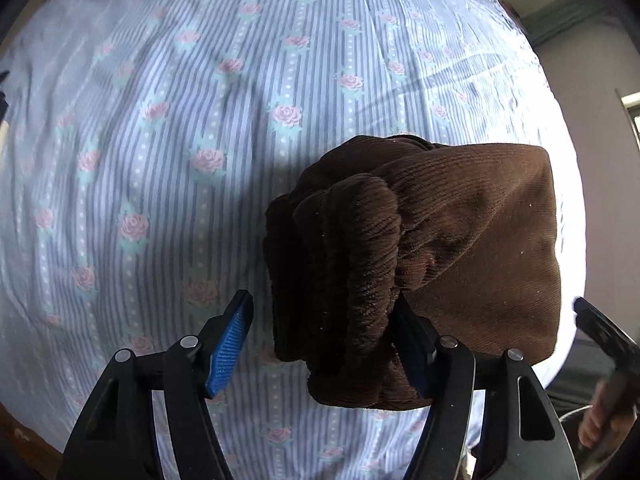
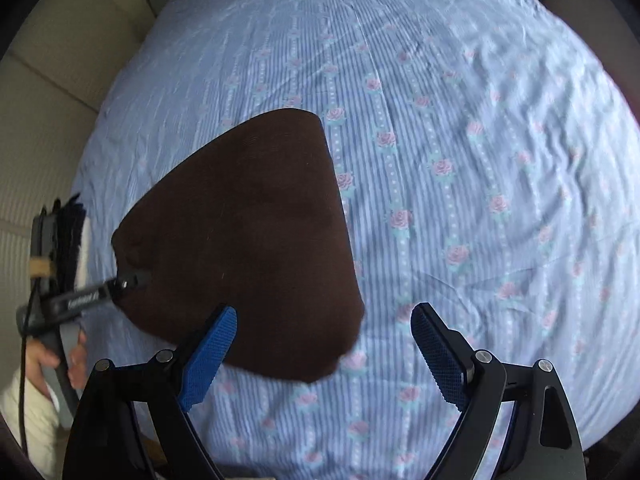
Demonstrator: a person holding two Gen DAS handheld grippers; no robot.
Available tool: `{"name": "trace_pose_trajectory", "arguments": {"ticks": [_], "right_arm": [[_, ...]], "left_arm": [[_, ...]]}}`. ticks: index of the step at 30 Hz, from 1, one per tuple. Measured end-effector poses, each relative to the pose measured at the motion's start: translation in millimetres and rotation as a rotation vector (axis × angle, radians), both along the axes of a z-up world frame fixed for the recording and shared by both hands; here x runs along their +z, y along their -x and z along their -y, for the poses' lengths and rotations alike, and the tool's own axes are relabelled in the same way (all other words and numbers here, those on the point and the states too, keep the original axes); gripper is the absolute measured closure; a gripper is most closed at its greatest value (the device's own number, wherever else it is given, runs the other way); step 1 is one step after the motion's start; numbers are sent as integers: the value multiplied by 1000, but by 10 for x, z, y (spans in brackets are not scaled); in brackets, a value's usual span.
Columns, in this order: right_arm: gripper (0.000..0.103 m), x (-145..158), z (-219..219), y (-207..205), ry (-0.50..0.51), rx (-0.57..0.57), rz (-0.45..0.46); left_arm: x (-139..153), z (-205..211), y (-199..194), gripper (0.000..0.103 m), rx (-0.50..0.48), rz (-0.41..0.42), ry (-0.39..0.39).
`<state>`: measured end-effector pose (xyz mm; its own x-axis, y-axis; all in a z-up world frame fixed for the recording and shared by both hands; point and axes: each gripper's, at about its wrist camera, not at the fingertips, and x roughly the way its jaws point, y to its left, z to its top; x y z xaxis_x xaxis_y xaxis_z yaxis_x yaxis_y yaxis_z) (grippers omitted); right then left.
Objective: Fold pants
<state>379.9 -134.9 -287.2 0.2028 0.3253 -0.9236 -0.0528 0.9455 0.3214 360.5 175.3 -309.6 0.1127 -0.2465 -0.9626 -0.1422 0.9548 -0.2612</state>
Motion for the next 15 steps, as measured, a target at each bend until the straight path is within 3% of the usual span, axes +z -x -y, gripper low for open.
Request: {"name": "trace_pose_trajectory", "arguments": {"ticks": [6, 15], "right_arm": [[19, -406, -78, -280, -54, -2, -78], [19, -889, -149, -462, -32, 37, -163]], "left_arm": [[-62, -187, 59, 32, -23, -3, 49], [-252, -136, -96, 23, -47, -20, 117]]}}
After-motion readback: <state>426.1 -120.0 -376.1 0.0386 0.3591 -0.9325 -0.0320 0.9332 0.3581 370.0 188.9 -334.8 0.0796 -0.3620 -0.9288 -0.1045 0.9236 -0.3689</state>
